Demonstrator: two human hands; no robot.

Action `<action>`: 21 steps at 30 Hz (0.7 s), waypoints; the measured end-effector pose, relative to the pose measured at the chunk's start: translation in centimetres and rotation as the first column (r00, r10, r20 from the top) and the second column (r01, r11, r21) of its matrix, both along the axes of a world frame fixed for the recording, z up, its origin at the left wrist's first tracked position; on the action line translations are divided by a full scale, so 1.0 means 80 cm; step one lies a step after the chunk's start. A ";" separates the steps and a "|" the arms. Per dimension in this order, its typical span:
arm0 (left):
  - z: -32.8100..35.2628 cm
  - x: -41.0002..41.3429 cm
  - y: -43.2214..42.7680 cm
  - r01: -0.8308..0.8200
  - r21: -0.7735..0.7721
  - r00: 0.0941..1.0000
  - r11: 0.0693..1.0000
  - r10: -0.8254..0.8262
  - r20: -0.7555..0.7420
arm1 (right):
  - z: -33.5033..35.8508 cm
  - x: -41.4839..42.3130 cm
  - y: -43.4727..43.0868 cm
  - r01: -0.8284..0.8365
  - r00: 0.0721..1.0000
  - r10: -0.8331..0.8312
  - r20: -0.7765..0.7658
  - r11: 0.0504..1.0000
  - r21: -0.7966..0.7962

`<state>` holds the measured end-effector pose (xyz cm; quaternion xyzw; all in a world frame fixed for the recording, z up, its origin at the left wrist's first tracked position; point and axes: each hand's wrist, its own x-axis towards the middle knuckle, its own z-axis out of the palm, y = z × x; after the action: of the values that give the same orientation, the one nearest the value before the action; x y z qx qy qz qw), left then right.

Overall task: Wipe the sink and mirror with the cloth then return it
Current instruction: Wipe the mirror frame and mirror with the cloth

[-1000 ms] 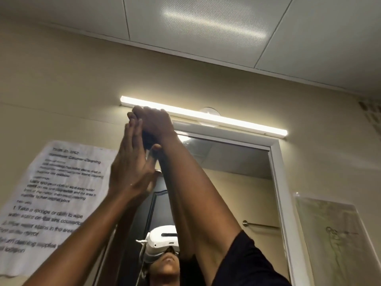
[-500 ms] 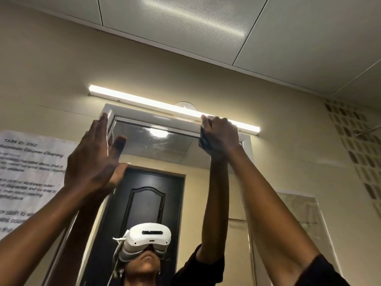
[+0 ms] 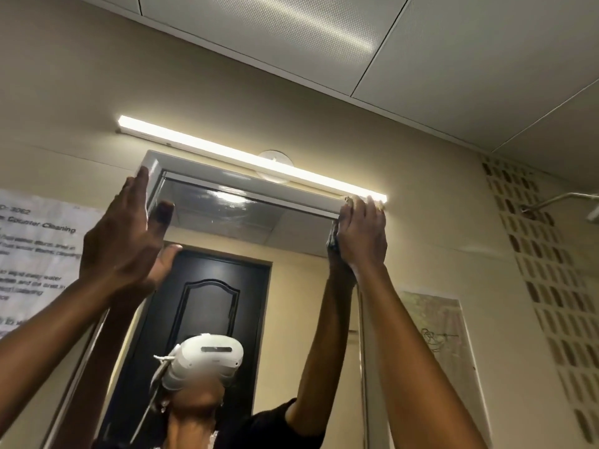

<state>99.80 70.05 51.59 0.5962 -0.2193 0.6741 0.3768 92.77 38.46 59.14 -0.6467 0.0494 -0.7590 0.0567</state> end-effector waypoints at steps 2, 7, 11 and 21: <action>0.004 0.012 0.002 0.003 -0.005 1.000 1.000 -0.003 0.020 | -0.032 -0.008 -0.005 -0.051 0.997 0.052 -0.064 0.998 0.024; 0.012 0.046 0.004 0.026 -0.020 0.999 0.999 -0.025 0.043 | -0.192 -0.022 -0.007 -0.282 0.941 0.293 -0.170 0.956 0.088; 0.012 0.036 0.004 0.029 -0.018 0.999 0.999 -0.029 0.038 | -0.307 -0.024 -0.003 -0.225 0.947 0.224 -0.231 0.974 0.023; 0.000 -0.010 -0.004 0.001 -0.032 1.000 0.999 -0.002 -0.016 | -0.133 -0.021 -0.008 -0.101 0.975 0.086 -0.207 0.993 -0.062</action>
<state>99.02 69.76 51.57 0.5954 -0.2058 0.6723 0.3888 91.09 37.82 48.48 -0.7244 -0.0029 -0.6864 0.0634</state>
